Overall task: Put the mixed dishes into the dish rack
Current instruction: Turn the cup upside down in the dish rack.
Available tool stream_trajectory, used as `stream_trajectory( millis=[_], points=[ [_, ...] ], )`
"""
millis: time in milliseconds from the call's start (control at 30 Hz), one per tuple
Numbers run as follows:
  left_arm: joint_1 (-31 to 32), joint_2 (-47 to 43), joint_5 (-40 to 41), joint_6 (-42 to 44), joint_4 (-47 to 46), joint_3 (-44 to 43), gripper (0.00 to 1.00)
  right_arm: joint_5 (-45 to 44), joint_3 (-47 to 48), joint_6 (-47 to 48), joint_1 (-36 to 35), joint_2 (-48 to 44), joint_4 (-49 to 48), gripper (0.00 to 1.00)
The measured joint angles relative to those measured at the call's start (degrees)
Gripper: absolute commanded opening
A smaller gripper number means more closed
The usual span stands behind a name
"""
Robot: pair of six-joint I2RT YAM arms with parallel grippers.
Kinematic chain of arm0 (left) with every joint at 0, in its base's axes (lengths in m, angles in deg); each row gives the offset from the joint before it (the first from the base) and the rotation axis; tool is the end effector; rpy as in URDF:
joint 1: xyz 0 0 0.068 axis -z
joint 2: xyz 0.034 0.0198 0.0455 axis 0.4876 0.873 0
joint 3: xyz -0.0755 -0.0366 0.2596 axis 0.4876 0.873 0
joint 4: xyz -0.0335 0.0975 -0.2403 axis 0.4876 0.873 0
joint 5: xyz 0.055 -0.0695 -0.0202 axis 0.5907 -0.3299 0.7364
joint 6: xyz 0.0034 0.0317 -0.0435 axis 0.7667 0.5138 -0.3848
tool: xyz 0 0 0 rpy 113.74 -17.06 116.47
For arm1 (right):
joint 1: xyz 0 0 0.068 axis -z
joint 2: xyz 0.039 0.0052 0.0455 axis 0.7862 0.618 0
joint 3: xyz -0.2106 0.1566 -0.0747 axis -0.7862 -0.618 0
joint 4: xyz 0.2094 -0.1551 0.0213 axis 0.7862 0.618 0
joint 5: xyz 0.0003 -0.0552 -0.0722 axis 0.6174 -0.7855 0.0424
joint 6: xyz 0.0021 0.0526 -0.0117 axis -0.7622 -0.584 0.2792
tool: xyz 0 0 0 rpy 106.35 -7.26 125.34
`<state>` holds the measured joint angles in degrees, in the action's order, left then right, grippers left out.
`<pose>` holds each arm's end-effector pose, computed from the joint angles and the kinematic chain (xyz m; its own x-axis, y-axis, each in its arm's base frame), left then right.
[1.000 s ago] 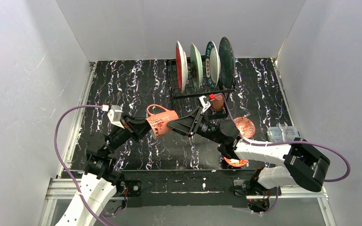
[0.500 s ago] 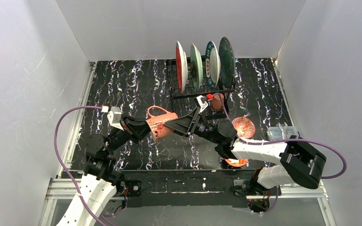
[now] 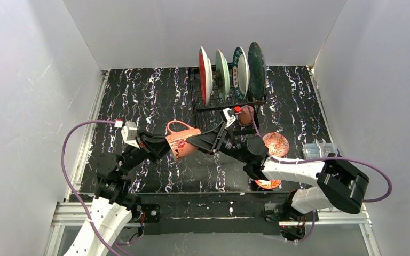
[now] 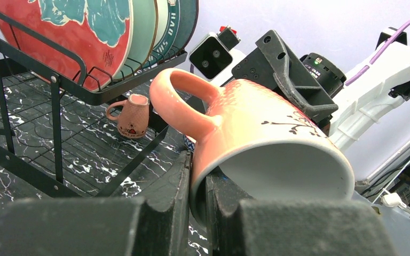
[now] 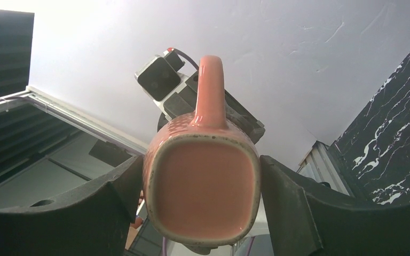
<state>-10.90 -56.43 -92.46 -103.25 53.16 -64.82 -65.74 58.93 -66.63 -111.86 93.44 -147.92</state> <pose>0.1023 -0.0564 0.3202 -0.0566 -0.4238 -0.9040 0.8677 0.4270 -0.2545 0.1347 0.2434 0.2935 -0.8460 0.4621 -0.2660 -0.4233 -0.2789 0.8620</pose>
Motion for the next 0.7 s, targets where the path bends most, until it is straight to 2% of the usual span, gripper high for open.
stream_trajectory(
  millis=[67, 100, 233, 400, 700],
  points=[
    [0.0, 0.0, 0.0, 0.0, 0.0, 0.0, 0.00, 0.0, 0.0, 0.0, 0.0, 0.0, 0.0, 0.53],
    [0.0, 0.1, 0.0, 0.0, 0.0, 0.0, 0.03, 0.0, 0.0, 0.0, 0.0, 0.0, 0.0, 0.51],
    [0.0, 0.6, 0.2, -0.4, -0.4, 0.0, 0.27, -0.1, 0.0, 0.1, 0.0, 0.0, 0.0, 0.45],
    [0.0, 1.3, 1.2, -1.7, -1.4, 0.0, 0.46, -0.3, -0.3, 1.8, -0.1, -0.3, 2.6, 0.41],
    [0.0, 3.0, 1.0, -2.4, 0.6, 0.0, 0.60, -2.9, -0.8, 6.9, 0.0, -7.5, 12.1, 0.38]
  ],
)
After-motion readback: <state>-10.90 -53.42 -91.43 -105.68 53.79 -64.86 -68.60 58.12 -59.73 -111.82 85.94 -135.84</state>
